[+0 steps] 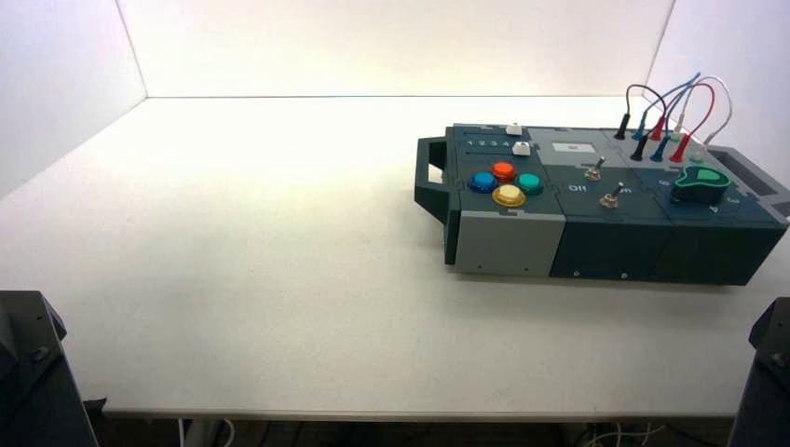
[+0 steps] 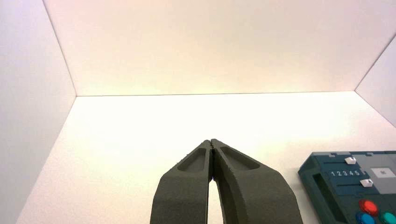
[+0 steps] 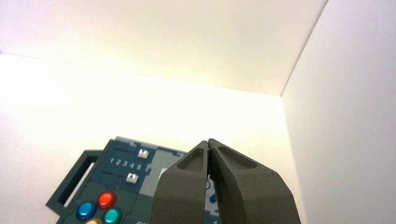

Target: Move the right gripper to the left.

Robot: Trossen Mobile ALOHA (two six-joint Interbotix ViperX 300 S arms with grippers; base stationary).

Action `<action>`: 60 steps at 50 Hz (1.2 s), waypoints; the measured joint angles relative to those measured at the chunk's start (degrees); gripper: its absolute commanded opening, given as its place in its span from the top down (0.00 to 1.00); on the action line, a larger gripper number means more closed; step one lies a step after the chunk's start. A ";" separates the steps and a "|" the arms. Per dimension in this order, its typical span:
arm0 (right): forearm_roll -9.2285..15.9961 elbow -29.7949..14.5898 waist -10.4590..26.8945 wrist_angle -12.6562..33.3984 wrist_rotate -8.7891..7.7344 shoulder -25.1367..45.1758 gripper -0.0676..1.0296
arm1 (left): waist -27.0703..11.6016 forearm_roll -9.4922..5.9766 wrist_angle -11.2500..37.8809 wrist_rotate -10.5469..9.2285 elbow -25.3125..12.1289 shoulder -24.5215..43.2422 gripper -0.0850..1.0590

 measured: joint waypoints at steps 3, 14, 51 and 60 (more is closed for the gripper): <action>0.35 -0.79 0.09 0.00 0.00 1.93 0.96 | 0.00 0.00 0.09 -0.09 0.00 0.44 0.95; 1.41 -6.33 1.67 -0.09 0.00 10.90 0.96 | 0.00 0.00 0.00 -0.09 0.00 1.41 0.95; 2.72 -30.23 20.39 -0.18 -0.09 43.07 0.96 | 0.00 0.09 0.09 -0.09 0.00 1.41 0.95; 2.72 -37.71 24.87 -0.09 -0.70 50.54 0.96 | 0.00 0.00 0.44 -0.09 0.00 1.41 0.95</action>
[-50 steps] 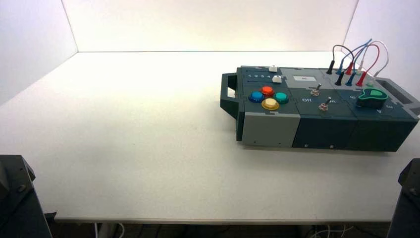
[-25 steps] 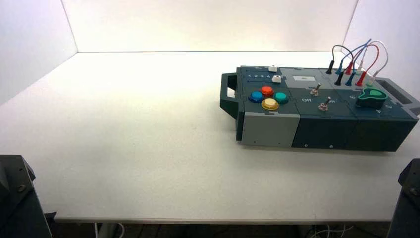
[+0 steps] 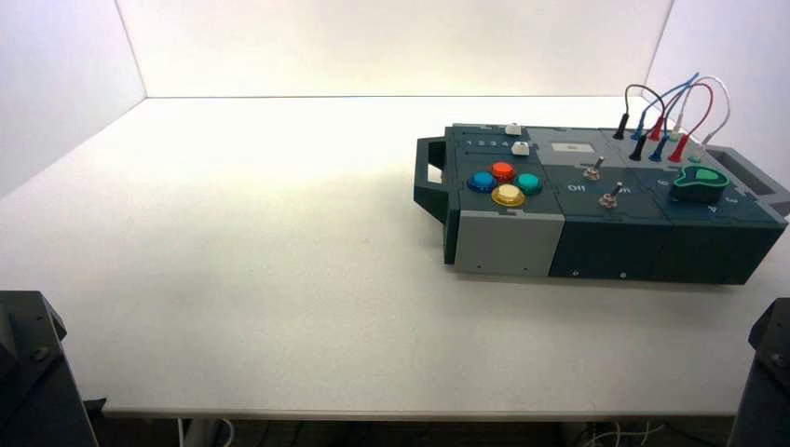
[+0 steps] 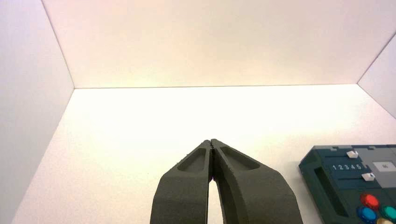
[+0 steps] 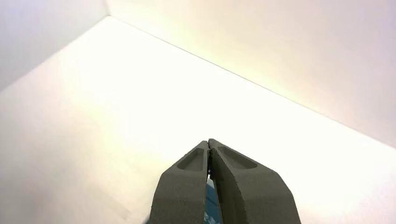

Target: Move the right gripper to the left.

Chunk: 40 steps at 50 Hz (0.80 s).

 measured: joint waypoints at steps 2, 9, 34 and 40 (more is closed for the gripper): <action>0.00 -1.67 1.14 0.00 0.00 1.58 0.96 | 0.00 0.00 0.00 0.00 0.00 -0.09 0.95; 0.00 -7.38 4.83 0.35 -0.09 7.03 0.96 | 0.00 0.00 0.00 0.09 0.00 0.09 0.95; -0.26 -35.51 14.24 10.11 -0.18 27.25 0.96 | 0.00 0.00 0.88 0.18 0.00 0.44 0.95; -0.35 -43.86 15.73 14.41 -0.18 32.96 0.96 | 0.00 0.00 0.97 0.26 0.00 0.44 0.95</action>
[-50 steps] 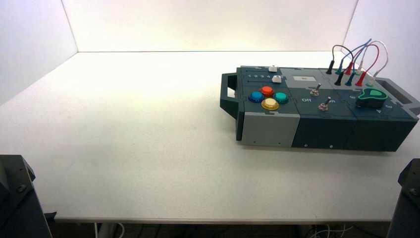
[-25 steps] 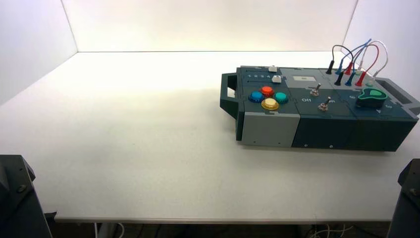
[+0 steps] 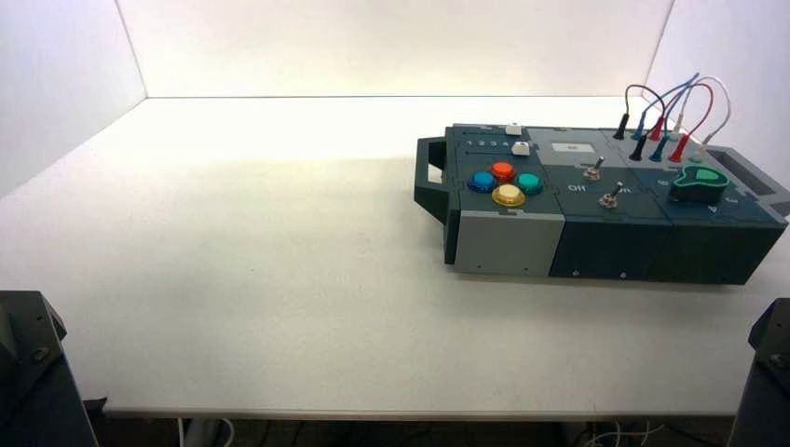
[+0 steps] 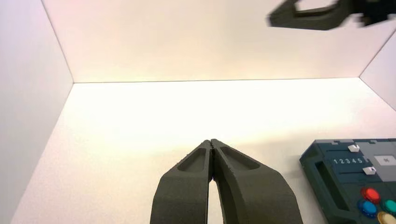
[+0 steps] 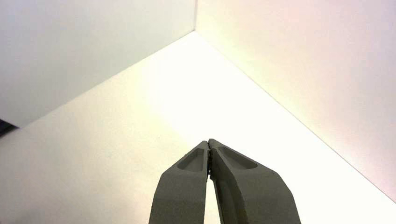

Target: Move the right gripper to the left.

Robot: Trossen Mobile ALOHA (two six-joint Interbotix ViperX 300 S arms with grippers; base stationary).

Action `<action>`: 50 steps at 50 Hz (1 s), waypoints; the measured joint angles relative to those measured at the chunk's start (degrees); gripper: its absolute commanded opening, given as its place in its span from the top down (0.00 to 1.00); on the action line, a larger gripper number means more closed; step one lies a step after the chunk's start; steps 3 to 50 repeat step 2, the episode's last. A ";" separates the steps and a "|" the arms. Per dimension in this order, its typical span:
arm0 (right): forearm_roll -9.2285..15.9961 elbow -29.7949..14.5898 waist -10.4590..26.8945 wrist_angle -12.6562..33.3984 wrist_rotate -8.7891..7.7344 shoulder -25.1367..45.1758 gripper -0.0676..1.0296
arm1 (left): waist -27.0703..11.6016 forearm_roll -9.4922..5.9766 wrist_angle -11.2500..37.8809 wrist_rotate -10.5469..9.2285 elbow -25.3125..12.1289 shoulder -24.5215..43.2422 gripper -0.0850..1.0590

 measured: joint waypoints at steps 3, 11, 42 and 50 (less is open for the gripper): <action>0.00 -2.11 0.44 1.32 0.00 1.41 0.96 | 0.00 0.00 0.00 0.00 0.00 0.00 0.95; 0.00 -2.11 0.44 1.32 0.00 1.41 0.96 | 0.00 0.00 0.00 0.00 0.00 0.00 0.95; 0.00 -2.11 0.44 1.32 0.00 1.41 0.96 | 0.00 0.00 0.00 0.00 0.00 0.00 0.95; 0.00 -2.11 0.44 1.32 0.00 1.41 0.96 | 0.00 0.00 0.00 0.00 0.00 0.00 0.95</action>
